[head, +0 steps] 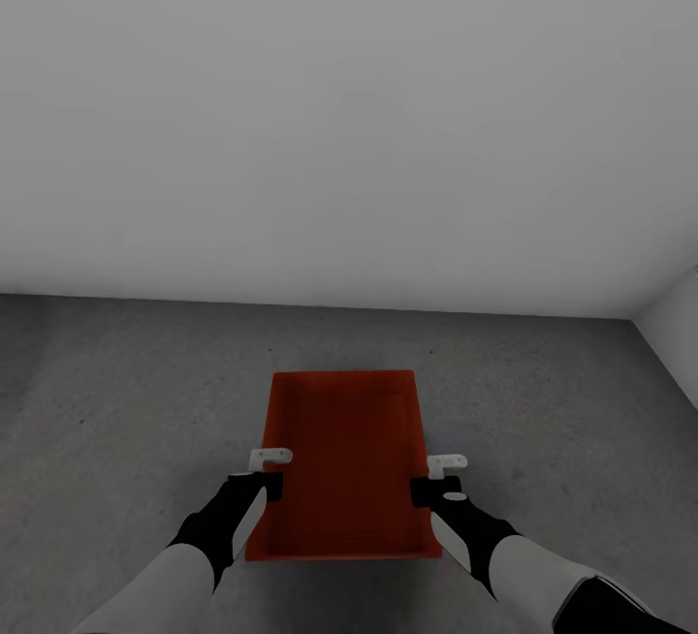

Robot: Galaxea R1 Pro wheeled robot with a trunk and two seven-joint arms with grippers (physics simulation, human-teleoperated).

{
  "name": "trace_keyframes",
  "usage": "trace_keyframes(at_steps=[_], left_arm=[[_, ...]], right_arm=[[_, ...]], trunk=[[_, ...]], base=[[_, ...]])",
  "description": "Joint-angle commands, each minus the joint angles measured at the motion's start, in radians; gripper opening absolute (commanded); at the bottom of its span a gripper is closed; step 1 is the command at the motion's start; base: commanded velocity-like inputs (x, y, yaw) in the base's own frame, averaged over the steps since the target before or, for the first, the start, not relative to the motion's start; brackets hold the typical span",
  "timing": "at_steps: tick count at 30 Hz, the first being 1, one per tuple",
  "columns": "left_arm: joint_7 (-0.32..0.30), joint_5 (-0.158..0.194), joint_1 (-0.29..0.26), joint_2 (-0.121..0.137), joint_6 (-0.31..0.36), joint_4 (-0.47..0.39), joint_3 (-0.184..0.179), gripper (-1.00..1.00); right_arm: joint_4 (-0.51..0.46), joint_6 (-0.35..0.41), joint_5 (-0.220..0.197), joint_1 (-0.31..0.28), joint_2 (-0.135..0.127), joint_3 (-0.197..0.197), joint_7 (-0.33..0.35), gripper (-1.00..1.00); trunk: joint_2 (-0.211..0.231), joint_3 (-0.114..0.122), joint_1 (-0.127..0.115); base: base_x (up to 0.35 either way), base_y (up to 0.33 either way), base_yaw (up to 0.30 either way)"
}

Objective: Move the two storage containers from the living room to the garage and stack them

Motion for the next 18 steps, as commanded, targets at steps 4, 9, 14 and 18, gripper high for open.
trace_keyframes(at_steps=[4, 9, 14, 18], left_arm=[[0.009, -0.014, 0.0, 0.007, 0.009, 0.008, 0.001, -1.0], [0.009, -0.014, 0.0, 0.007, 0.009, 0.008, 0.0, -1.0], [0.009, -0.015, 0.0, 0.007, 0.01, 0.008, 0.0, -1.0], [0.009, -0.015, 0.0, 0.006, 0.011, 0.008, 0.0, -1.0]], right_arm=[[-0.003, -0.011, 0.014, -0.002, -0.023, -0.034, -0.031, -1.0], [-0.003, -0.011, 0.014, -0.002, -0.023, -0.034, -0.031, -1.0], [-0.003, -0.011, 0.014, -0.002, -0.023, -0.034, -0.031, -1.0], [-0.003, -0.011, 0.014, -0.002, -0.023, -0.034, -0.031, -1.0]], trunk=[[0.0, 0.0, 0.0], [0.0, 0.0, 0.0], [0.0, 0.0, 0.0], [0.0, 0.0, 0.0]], base=[[0.0, 0.0, 0.0], [0.0, 0.0, 0.0], [0.0, 0.0, 0.0], [0.0, 0.0, 0.0]])
